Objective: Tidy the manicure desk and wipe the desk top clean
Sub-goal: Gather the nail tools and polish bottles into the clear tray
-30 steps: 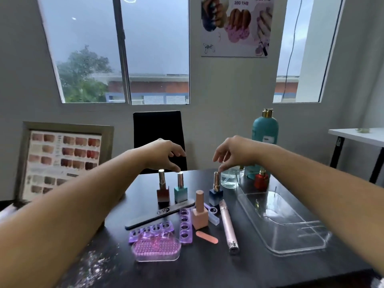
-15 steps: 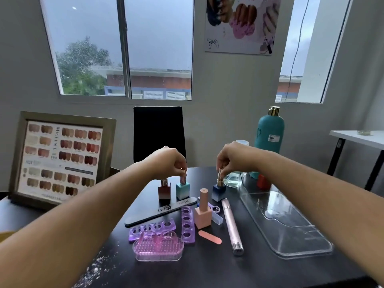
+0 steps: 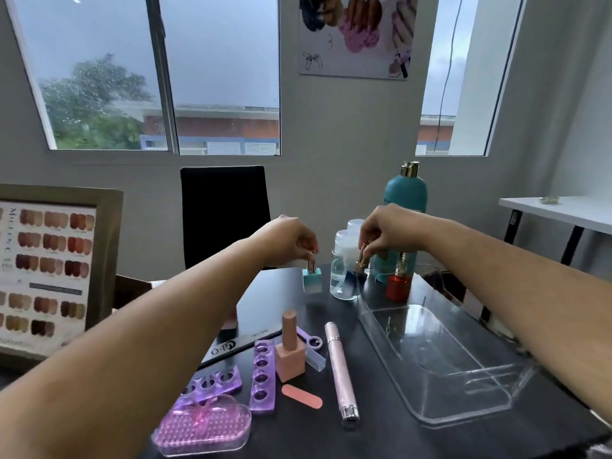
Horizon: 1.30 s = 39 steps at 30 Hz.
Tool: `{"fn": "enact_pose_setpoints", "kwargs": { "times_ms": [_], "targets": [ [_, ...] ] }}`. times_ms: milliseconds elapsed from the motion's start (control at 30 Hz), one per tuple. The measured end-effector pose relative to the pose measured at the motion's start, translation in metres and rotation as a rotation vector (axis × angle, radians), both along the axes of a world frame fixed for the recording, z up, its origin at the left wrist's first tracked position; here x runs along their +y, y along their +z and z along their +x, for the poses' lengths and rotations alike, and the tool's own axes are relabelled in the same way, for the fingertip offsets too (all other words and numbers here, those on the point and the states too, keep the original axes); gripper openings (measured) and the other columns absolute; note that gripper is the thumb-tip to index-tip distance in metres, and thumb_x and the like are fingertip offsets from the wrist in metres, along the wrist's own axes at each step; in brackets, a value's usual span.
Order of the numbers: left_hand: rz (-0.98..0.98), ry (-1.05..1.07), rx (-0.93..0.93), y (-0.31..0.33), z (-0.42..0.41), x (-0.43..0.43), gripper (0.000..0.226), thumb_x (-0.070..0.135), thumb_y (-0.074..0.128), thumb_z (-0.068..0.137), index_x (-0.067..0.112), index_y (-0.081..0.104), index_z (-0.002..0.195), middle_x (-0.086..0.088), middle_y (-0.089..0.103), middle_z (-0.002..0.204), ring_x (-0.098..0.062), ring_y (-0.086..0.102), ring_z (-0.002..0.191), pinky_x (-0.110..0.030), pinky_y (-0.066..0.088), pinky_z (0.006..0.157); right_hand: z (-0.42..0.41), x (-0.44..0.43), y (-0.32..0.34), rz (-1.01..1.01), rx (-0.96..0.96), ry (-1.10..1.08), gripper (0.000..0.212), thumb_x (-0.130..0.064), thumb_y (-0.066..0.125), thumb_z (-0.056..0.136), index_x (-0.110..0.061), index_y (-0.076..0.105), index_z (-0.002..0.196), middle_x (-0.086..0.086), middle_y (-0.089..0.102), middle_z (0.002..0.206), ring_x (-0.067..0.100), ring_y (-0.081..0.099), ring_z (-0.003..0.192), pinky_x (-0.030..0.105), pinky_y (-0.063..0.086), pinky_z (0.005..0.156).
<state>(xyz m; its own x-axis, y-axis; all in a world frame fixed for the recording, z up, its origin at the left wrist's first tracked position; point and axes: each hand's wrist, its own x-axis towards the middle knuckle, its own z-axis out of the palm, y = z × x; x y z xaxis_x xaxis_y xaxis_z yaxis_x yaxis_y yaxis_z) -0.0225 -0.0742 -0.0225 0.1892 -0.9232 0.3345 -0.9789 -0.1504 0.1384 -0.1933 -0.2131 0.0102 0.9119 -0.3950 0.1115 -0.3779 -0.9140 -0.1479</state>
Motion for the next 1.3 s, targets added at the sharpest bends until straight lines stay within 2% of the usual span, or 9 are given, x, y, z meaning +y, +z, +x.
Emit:
{"fn": "enact_pose_setpoints", "kwargs": {
  "times_ms": [167, 367, 533, 800, 933, 1033, 1133, 1233, 1300],
  "targets": [
    [0.016, -0.034, -0.002, -0.009, -0.006, -0.024, 0.016, 0.022, 0.071, 0.077, 0.019, 0.072, 0.092, 0.002, 0.072, 0.087, -0.011, 0.056, 0.074, -0.023, 0.045, 0.075, -0.006, -0.016, -0.005, 0.006, 0.033, -0.024, 0.016, -0.027, 0.077, 0.075, -0.020, 0.072, 0.089, -0.012, 0.068, 0.080, 0.003, 0.063, 0.075, 0.018, 0.047, 0.065],
    [0.037, -0.011, -0.042, -0.012, -0.002, -0.032, 0.013, 0.023, 0.070, 0.076, 0.021, 0.072, 0.090, 0.003, 0.071, 0.084, -0.010, 0.052, 0.070, -0.022, 0.042, 0.069, -0.010, -0.023, -0.014, -0.004, 0.042, -0.035, 0.011, -0.024, 0.075, 0.077, -0.020, 0.070, 0.086, -0.014, 0.064, 0.076, 0.004, 0.061, 0.074, 0.018, 0.047, 0.065],
    [0.050, 0.026, -0.025, -0.014, -0.002, -0.032, 0.017, 0.024, 0.069, 0.078, 0.022, 0.072, 0.094, 0.003, 0.071, 0.088, -0.014, 0.057, 0.079, -0.029, 0.049, 0.080, -0.012, -0.023, -0.018, -0.061, 0.040, -0.040, 0.020, -0.025, 0.078, 0.074, -0.015, 0.073, 0.091, -0.004, 0.068, 0.085, 0.012, 0.064, 0.080, 0.023, 0.050, 0.071],
    [0.050, 0.053, -0.015, 0.015, -0.003, 0.002, 0.028, 0.025, 0.071, 0.079, 0.016, 0.067, 0.105, 0.002, 0.070, 0.095, -0.011, 0.058, 0.082, -0.020, 0.041, 0.081, -0.020, -0.001, 0.014, -0.068, -0.082, -0.024, 0.023, -0.021, 0.076, 0.077, -0.014, 0.073, 0.098, -0.003, 0.071, 0.094, 0.009, 0.064, 0.085, 0.025, 0.052, 0.084],
    [0.018, 0.074, -0.023, 0.035, 0.004, 0.041, 0.028, 0.027, 0.072, 0.079, 0.017, 0.068, 0.105, 0.003, 0.068, 0.094, -0.008, 0.057, 0.078, -0.018, 0.040, 0.075, -0.010, 0.035, 0.029, -0.075, -0.126, 0.073, 0.022, -0.023, 0.077, 0.076, -0.016, 0.073, 0.096, -0.006, 0.070, 0.088, 0.004, 0.063, 0.078, 0.020, 0.052, 0.079],
    [0.010, 0.110, -0.018, 0.040, 0.012, 0.072, 0.027, 0.028, 0.072, 0.078, 0.019, 0.069, 0.104, 0.004, 0.067, 0.090, -0.006, 0.056, 0.078, -0.022, 0.046, 0.079, 0.001, 0.064, 0.029, -0.039, -0.137, 0.146, 0.020, -0.027, 0.078, 0.075, -0.021, 0.073, 0.093, -0.016, 0.064, 0.075, -0.004, 0.058, 0.069, 0.011, 0.044, 0.066],
    [0.044, 0.158, -0.007, 0.034, 0.020, 0.100, 0.029, 0.031, 0.071, 0.078, 0.021, 0.067, 0.105, 0.006, 0.067, 0.094, -0.009, 0.057, 0.085, -0.029, 0.050, 0.084, 0.012, 0.090, 0.024, 0.025, -0.096, 0.206, 0.021, -0.033, 0.077, 0.074, -0.024, 0.073, 0.093, -0.019, 0.061, 0.070, -0.005, 0.057, 0.065, 0.011, 0.041, 0.061],
    [0.100, 0.189, -0.005, 0.020, 0.025, 0.117, 0.034, 0.033, 0.071, 0.078, 0.023, 0.065, 0.110, 0.005, 0.066, 0.104, -0.010, 0.058, 0.087, -0.023, 0.046, 0.080, 0.018, 0.111, 0.016, 0.126, 0.014, 0.255, 0.025, -0.039, 0.077, 0.073, -0.028, 0.073, 0.094, -0.019, 0.065, 0.070, -0.008, 0.060, 0.064, 0.014, 0.048, 0.068],
    [0.136, 0.200, 0.008, 0.008, 0.027, 0.124, 0.036, 0.033, 0.071, 0.079, 0.022, 0.064, 0.113, 0.005, 0.065, 0.105, -0.010, 0.056, 0.087, -0.023, 0.045, 0.081, 0.022, 0.121, 0.010, 0.170, 0.082, 0.274, 0.027, -0.040, 0.078, 0.071, -0.028, 0.073, 0.094, -0.015, 0.068, 0.075, -0.001, 0.063, 0.071, 0.018, 0.049, 0.073]
  ]
}}
